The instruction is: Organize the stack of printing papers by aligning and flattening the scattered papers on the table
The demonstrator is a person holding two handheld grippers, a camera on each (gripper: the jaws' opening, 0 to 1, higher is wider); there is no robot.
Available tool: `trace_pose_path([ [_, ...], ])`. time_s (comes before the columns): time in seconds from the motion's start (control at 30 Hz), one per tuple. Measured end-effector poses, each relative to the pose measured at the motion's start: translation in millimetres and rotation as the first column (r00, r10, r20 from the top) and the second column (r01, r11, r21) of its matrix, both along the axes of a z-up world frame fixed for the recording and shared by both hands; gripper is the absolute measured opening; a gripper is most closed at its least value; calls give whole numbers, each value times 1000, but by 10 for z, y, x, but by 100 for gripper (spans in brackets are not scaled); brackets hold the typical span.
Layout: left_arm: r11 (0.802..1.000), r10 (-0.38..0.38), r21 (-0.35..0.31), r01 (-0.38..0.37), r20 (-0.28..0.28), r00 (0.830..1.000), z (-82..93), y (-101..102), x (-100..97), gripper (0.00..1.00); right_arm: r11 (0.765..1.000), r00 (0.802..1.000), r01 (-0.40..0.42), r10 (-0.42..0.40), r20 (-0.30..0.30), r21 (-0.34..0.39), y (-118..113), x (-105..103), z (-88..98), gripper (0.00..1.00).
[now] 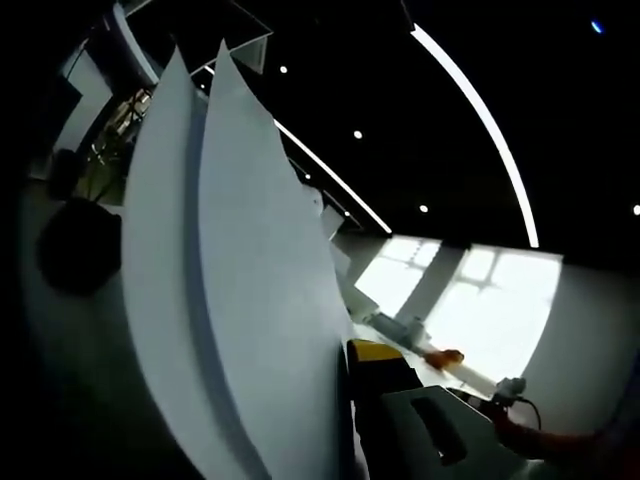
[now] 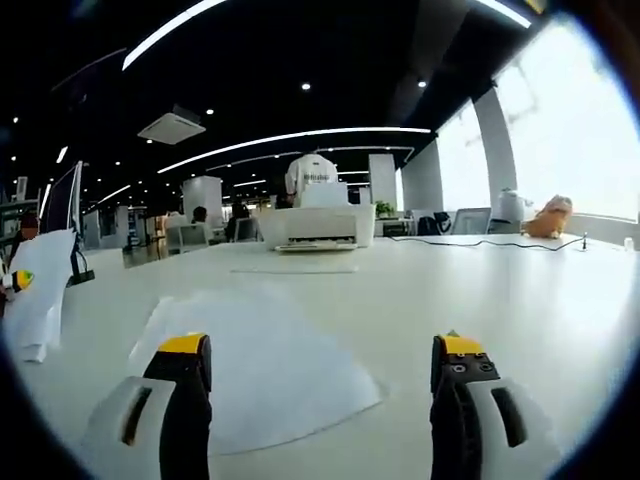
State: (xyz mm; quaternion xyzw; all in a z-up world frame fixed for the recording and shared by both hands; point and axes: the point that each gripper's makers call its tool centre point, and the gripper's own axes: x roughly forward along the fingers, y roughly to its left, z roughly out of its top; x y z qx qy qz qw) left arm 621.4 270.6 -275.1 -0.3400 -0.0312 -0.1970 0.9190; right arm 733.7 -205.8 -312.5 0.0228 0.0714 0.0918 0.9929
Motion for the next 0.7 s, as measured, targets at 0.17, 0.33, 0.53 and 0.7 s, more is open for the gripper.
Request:
trace_pose_path([
  [0.17, 1000, -3, 2, 3, -2, 1000, -5, -7, -3, 8, 1000, 1000, 9, -9, -7, -11, -56, 53, -17, 87],
  [0.33, 1000, -5, 1, 5, 2, 1000, 1, -9, -5, 8, 999, 999, 33, -34, -25, -32, -133, 117, -63, 88],
  [0.53, 1000, -10, 6, 10, 1, 1000, -3, -15, -3, 8, 997, 998, 23, -26, -53, -68, -98, 135, -131, 90],
  [0.7, 1000, -8, 9, 8, 4, 1000, 2, -19, -14, 8, 995, 998, -18, 12, -63, -96, 0, 97, -165, 89],
])
